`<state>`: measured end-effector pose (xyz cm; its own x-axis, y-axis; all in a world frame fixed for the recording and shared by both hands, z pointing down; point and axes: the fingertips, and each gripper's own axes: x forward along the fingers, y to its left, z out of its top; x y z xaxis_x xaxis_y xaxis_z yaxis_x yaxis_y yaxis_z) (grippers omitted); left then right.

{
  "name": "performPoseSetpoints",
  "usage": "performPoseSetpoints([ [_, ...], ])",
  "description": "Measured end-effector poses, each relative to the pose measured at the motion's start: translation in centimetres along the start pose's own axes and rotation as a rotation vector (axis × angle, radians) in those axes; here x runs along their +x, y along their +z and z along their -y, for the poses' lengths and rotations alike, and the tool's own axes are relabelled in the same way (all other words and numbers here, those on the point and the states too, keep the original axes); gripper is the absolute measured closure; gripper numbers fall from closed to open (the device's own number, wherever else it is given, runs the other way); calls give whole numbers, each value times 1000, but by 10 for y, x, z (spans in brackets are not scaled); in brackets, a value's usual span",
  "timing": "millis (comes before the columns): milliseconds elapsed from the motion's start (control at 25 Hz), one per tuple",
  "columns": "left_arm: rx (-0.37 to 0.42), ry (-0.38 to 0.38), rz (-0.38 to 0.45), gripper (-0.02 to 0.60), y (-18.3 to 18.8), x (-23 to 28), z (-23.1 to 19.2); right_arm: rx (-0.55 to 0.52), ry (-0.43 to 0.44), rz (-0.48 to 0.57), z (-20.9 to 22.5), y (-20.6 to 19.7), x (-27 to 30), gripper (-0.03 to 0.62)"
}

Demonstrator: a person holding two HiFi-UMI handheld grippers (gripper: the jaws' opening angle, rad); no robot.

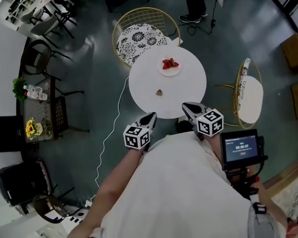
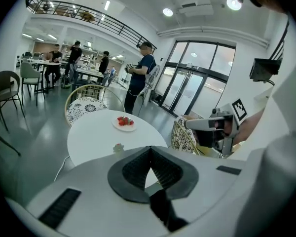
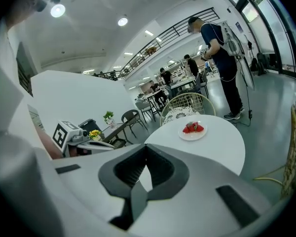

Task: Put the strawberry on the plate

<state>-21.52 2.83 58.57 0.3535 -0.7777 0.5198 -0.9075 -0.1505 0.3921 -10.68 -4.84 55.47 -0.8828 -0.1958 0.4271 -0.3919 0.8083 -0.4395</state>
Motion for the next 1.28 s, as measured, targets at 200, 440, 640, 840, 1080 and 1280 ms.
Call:
performPoseSetpoints([
  [200,16,66,-50,577,7,54,-38,11,8,-18,50,7,31,589],
  [440,44,93,-133,577,12,108,-61,34,8,-33,102,21,52,589],
  [640,48,134,-222,577,5,145,-85,74,17,-50,136,20,68,589],
  [840,46,131,-284,575,-2,156,-89,99,6,-65,141,15,67,589],
  [1080,58,140,-323,575,-3,160,-91,109,-5,-80,143,15,61,589],
  [1280,77,145,-367,575,-6,162,-94,112,-1,-89,141,19,61,589],
])
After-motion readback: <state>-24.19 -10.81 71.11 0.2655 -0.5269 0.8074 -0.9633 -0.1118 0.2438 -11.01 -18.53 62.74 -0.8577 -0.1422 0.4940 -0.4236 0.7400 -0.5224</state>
